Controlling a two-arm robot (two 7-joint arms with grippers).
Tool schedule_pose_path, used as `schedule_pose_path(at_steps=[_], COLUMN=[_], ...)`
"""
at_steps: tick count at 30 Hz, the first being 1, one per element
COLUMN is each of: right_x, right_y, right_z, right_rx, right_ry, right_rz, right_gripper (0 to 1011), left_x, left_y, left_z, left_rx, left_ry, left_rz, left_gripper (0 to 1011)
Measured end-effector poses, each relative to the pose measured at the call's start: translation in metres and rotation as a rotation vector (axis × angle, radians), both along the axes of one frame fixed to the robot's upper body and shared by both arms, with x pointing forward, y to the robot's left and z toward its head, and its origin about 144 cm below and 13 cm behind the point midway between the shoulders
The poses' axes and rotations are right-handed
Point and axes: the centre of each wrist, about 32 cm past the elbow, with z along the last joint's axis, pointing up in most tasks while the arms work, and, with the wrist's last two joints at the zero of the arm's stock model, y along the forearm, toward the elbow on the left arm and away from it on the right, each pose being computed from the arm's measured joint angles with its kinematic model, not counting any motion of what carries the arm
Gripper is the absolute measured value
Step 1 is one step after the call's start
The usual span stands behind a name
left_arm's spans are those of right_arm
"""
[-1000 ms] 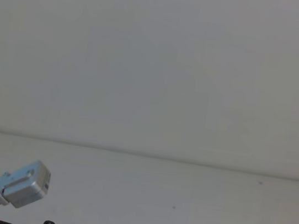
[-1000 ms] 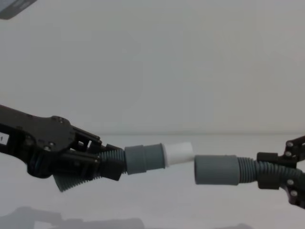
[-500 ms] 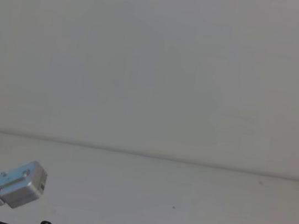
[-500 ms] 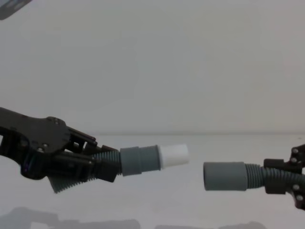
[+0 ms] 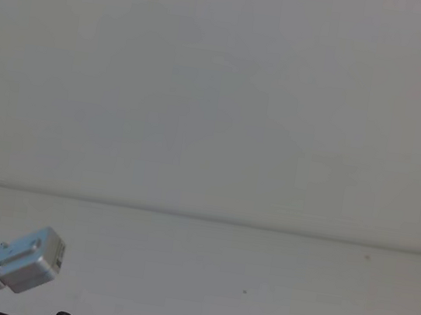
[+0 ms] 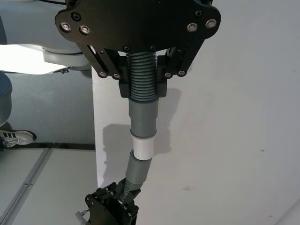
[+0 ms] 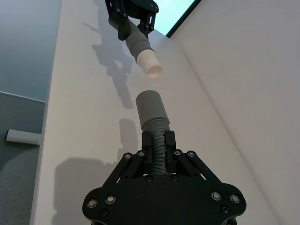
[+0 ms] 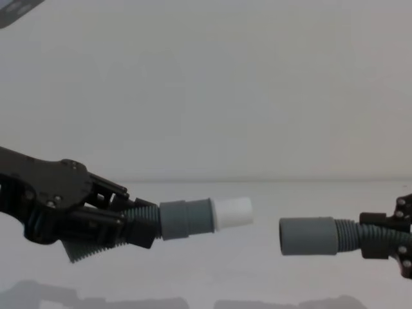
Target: Use both hands to pick up one end of the pipe from the table, align the ends, and insert them.
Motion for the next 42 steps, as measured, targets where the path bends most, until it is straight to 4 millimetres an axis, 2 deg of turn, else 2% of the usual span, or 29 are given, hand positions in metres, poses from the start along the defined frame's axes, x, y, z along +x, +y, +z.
schedule_pose_path(at_steps=[21, 42], right_x=[0.0021, 0.0012], right_y=[0.0023, 0.0088], right_z=[0.0072, 0.0061], right_rx=[0.018, 0.034], right_ry=[-0.018, -0.011], right_rz=[0.01, 0.02], right_gripper=[144, 133], left_x=[0.003, 0.005], left_y=[-0.0021, -0.0039], left_z=[-0.0017, -0.0005], left_rx=[0.003, 0.01], left_ry=[0.004, -0.001], left_rz=[-0.009, -0.011], left_gripper=[293, 293])
